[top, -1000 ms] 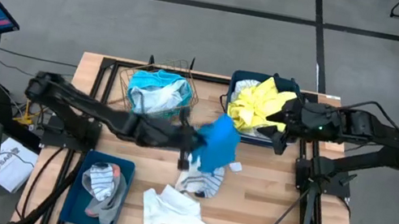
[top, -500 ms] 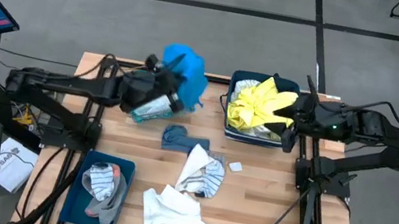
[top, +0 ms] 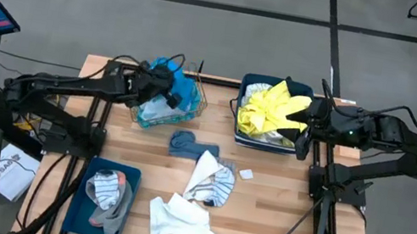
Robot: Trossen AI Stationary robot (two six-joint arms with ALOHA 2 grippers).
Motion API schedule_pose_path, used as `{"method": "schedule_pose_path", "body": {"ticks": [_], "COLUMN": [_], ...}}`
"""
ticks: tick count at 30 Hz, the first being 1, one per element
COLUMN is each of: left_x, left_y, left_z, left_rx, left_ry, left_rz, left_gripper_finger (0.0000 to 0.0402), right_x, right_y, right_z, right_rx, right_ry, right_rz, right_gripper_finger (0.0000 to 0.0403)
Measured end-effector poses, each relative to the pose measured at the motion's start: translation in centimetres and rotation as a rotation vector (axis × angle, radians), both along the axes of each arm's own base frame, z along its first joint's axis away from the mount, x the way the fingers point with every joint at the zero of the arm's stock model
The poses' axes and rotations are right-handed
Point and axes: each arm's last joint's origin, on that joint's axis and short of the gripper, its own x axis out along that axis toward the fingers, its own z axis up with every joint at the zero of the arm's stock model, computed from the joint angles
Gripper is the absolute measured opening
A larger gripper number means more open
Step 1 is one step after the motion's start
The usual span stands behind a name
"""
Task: Pick & Place Cloths
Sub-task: Put the blue shorts into the gold wire basket
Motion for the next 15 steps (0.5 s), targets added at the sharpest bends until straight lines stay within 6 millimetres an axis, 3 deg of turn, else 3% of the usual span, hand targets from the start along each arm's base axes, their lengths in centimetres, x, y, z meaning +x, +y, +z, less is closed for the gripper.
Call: {"method": "schedule_pose_path", "body": {"ticks": [9,15], "left_x": [-2.2,-2.7], "left_y": [-0.4,-0.7], "left_z": [-6.5,-7.5], "left_rx": [-0.184,-0.223], "left_ry": [0.023,0.027], "left_rz": [0.047,0.029], "left_gripper_finger": [0.0001,0.002], "right_x": [0.8,2.6], "right_y": [0.0,0.2], "right_z": [-0.1,-0.8], "right_rx": [0.012,0.028], "right_ry": [-0.006,0.029], "right_rz": [-0.011,-0.025], "right_gripper_finger": [0.0276,0.0276]}}
